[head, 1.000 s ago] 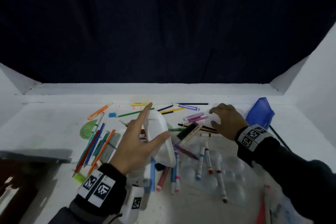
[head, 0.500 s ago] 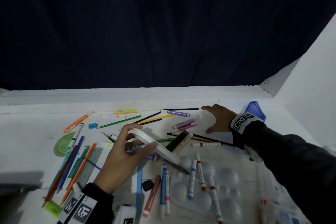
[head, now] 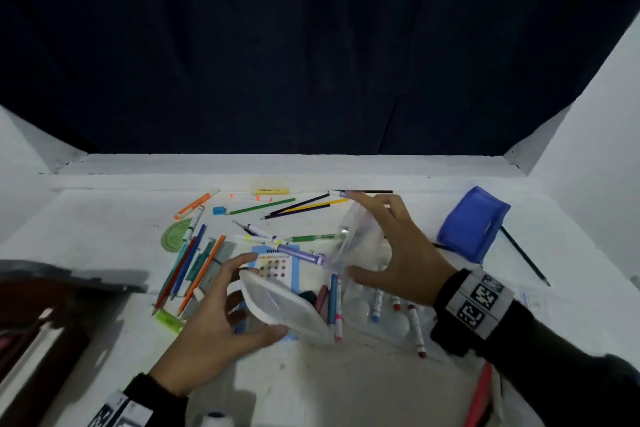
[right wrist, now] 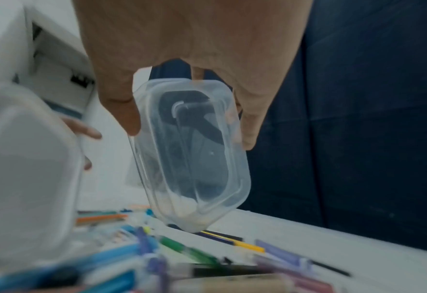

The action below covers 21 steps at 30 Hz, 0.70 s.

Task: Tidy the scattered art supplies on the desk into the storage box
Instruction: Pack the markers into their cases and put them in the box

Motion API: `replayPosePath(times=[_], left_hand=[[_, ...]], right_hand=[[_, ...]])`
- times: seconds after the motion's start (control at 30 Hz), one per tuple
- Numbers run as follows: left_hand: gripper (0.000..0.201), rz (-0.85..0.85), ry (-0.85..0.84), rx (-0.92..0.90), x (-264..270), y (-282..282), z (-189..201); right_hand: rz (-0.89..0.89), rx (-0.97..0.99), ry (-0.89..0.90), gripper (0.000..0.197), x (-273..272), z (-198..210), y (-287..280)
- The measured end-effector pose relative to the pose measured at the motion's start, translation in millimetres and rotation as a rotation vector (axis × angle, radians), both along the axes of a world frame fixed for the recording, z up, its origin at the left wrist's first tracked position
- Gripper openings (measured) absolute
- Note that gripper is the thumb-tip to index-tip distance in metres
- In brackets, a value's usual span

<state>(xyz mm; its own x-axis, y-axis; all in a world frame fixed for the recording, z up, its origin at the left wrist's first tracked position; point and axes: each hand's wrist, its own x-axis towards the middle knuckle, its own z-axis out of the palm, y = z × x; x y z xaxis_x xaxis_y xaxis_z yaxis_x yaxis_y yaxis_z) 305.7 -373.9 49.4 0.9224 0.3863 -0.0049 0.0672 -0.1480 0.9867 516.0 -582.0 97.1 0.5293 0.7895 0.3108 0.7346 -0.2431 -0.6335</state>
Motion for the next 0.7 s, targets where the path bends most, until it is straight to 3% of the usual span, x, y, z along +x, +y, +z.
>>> replayPosePath(times=[0.2, 0.4, 0.5, 0.6, 0.7], left_hand=[[0.1, -0.103, 0.086, -0.043, -51.4, -17.5, -18.6], [0.105, -0.119, 0.245, 0.083, -81.8, -26.1, -29.1], [0.1, -0.1, 0.293, 0.147, -89.7, -28.7, -33.2], [0.104, -0.09, 0.37, 0.233, -95.9, -28.8, -35.2], [0.108, -0.06, 0.401, 0.172, -103.6, -24.5, -38.0]], right_hand=[[-0.035, 0.064, 0.335, 0.085, -74.8, -37.9, -20.8], [-0.006, -0.004, 0.66, 0.08, -105.5, -68.3, -47.2], [0.034, -0.088, 0.731, 0.09, -109.1, -72.8, -54.9], [0.062, -0.214, 0.741, 0.112, -111.4, -73.2, -55.7], [0.084, -0.343, 0.73, 0.127, -115.3, -72.6, -55.1]])
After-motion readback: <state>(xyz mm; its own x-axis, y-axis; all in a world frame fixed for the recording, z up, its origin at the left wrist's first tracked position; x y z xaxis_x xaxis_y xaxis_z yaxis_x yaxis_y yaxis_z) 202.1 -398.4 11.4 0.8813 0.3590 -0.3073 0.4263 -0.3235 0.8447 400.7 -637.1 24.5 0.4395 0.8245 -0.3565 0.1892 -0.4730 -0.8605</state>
